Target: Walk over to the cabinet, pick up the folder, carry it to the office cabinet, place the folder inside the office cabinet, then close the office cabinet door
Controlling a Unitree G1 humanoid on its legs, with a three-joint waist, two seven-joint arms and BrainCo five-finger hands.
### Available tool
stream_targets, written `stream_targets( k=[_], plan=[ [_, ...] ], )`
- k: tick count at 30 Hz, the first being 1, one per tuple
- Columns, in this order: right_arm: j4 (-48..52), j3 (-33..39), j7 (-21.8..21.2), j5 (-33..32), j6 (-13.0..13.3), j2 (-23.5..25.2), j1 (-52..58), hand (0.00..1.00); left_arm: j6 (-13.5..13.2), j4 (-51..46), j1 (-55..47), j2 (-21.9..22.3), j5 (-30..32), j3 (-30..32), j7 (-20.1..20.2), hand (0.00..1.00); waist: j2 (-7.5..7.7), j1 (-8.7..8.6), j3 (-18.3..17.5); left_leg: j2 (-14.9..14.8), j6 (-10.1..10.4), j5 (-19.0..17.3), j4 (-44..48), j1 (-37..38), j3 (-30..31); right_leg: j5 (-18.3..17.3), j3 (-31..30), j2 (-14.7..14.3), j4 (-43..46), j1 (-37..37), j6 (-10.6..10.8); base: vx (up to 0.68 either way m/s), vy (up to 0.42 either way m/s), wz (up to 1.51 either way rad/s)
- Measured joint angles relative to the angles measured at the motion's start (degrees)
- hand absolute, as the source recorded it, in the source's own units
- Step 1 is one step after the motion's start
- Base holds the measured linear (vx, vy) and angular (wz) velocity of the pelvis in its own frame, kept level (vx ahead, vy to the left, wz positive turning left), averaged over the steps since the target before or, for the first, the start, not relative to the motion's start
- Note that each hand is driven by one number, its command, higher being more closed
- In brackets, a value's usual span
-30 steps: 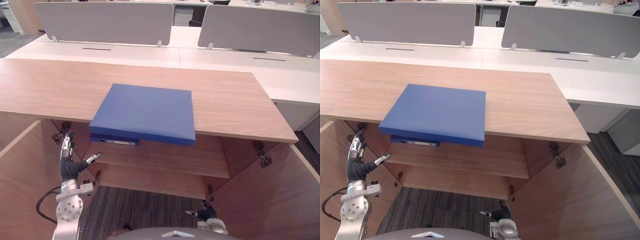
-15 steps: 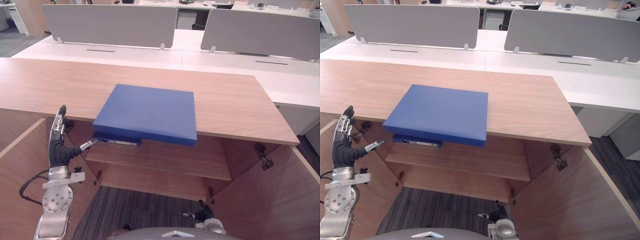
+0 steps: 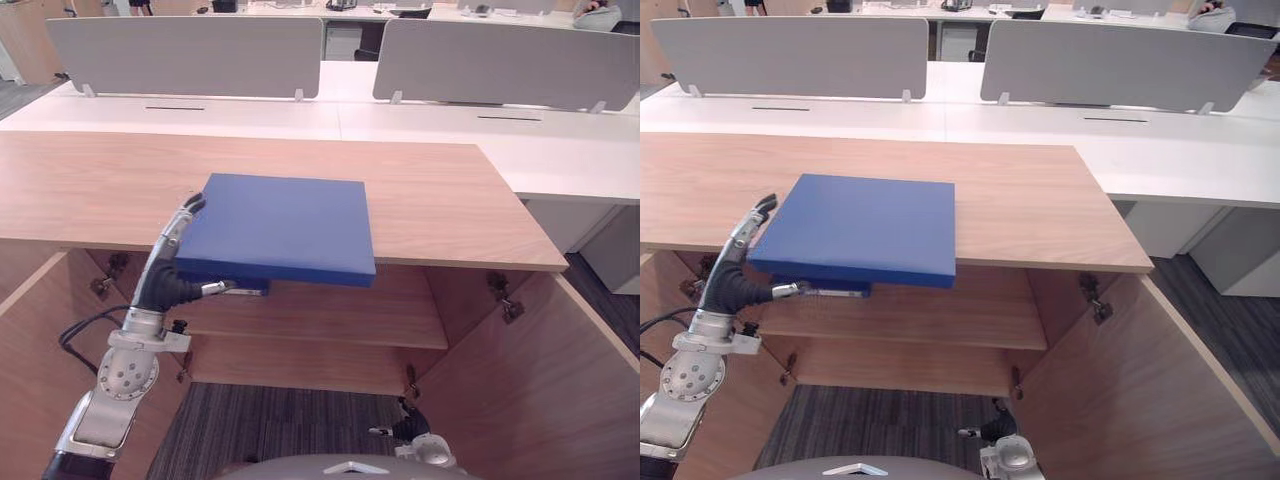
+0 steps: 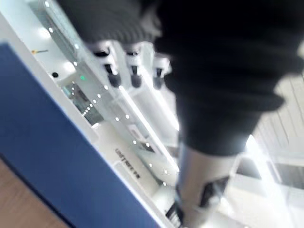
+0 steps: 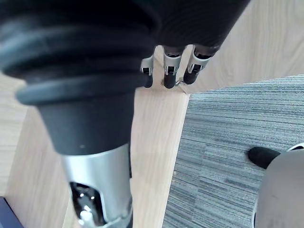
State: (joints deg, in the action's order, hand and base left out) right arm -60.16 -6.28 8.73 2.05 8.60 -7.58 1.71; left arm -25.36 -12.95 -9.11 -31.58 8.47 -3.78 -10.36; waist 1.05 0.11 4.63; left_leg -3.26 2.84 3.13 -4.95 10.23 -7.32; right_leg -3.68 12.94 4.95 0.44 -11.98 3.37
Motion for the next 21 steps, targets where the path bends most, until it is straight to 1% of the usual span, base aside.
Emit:
stream_targets(
  k=[5, 11, 16, 21],
  plan=[
    [0.0, -0.3, -0.1, -0.3, 0.0, -0.3, -0.2, 0.0, -0.4, 0.0, 2.8, -1.6, 2.1, -3.8, 0.7, 0.0, -0.01, -0.47, 0.0, -0.2, 0.1, -0.1, 0.0, 0.1, -0.4, 0.0, -0.6, -0.2, -0.2, 0.2, -0.1, -0.03, -0.001, -0.06],
    [-0.5, -0.3, -0.7, -3.1, 0.0, -0.3, -0.3, 0.0, -0.4, 0.1, 5.4, -2.2, 7.5, -7.8, 0.5, 0.0, 0.0, -1.02, 0.0, -0.2, 0.2, -0.2, 0.0, 0.1, -0.7, 0.1, -0.9, -0.3, -0.3, 0.2, -0.1, 0.0, 0.0, -0.01],
    [-1.6, 0.1, -0.8, -6.2, 0.1, -0.3, -0.8, 0.0, -0.4, 0.1, 5.8, -2.3, 12.8, -9.3, -1.0, 0.0, -0.17, -1.71, -0.1, -0.2, 0.1, -0.3, 0.0, 0.2, -0.8, 0.1, -1.1, -0.4, -0.5, 0.1, -0.1, 0.0, 0.0, 0.0],
    [-1.6, 0.9, -1.0, -9.2, 0.2, -0.2, -0.3, 0.0, 0.0, 0.1, 6.3, -2.3, 19.6, -10.1, -3.4, 0.0, -0.54, -2.11, -0.4, -0.2, 0.1, -0.5, 0.0, 0.4, -1.2, 0.1, -1.4, -0.4, -0.6, 0.0, -0.2, -0.02, 0.0, -0.03]
  ],
)
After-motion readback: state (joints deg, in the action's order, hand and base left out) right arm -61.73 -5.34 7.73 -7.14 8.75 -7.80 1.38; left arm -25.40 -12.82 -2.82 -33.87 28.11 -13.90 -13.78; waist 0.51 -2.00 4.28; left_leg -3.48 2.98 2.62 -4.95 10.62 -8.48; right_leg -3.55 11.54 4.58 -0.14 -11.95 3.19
